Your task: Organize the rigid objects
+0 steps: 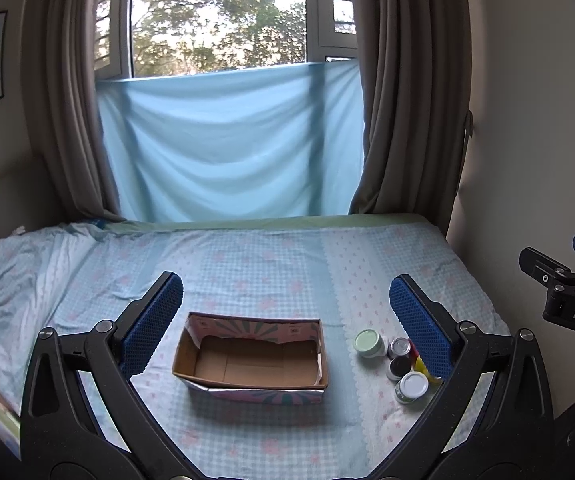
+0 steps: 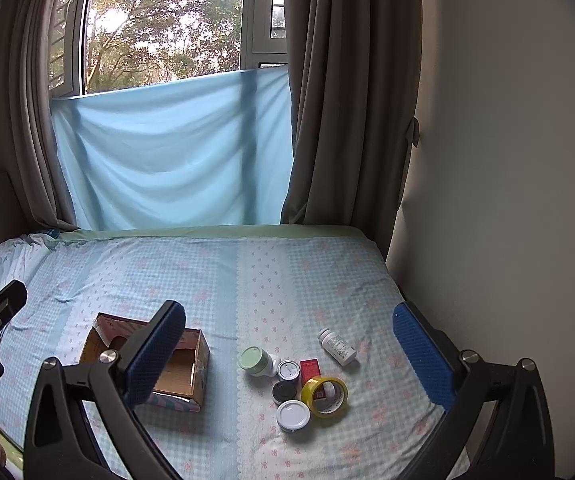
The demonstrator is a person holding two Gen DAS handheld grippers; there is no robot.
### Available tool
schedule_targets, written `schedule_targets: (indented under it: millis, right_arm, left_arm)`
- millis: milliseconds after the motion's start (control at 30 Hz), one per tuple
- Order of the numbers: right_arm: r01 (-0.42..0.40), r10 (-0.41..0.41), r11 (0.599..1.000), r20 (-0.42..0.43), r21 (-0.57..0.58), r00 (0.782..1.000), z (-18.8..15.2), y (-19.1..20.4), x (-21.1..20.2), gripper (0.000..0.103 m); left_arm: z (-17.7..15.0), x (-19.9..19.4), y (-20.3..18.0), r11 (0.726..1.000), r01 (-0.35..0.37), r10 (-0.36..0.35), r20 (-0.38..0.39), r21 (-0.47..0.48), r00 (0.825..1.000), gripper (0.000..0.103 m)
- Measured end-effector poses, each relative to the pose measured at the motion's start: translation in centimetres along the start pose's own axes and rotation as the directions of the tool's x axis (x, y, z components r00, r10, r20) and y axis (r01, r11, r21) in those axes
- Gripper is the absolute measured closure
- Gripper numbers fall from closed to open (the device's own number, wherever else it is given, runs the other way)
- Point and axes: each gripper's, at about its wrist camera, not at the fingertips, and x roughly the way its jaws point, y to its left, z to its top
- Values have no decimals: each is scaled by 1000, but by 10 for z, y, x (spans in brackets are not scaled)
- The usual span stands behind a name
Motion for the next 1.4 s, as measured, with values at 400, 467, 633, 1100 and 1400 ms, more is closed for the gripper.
schedule_targets:
  millis: [400, 467, 633, 1100, 1400]
  right_arm:
    - [4, -4, 1000, 2, 1, 1000, -2, 4, -1, 0]
    - [4, -4, 1000, 2, 2, 1000, -2, 4, -1, 0]
    - [3, -3, 1000, 1, 4, 1000, -2, 3, 0, 0]
    - [-26, 26, 1000, -13, 1, 1000, -4, -14, 14, 0]
    - [-70, 63, 996, -123, -51, 990, -23, -53, 81, 0]
  left_arm:
    - [0, 1, -4, 1000, 16, -16, 6, 12, 1000, 0]
    - [0, 2, -2, 1000, 22, -22, 4, 5, 1000, 0]
    - [-1, 5, 1, 1000, 28, -28, -3, -6, 1000, 0]
    - [-12, 37, -23, 998, 57, -60, -94, -34, 994, 0]
    - [-54, 122, -82, 984, 108, -146, -299, -140, 943, 0]
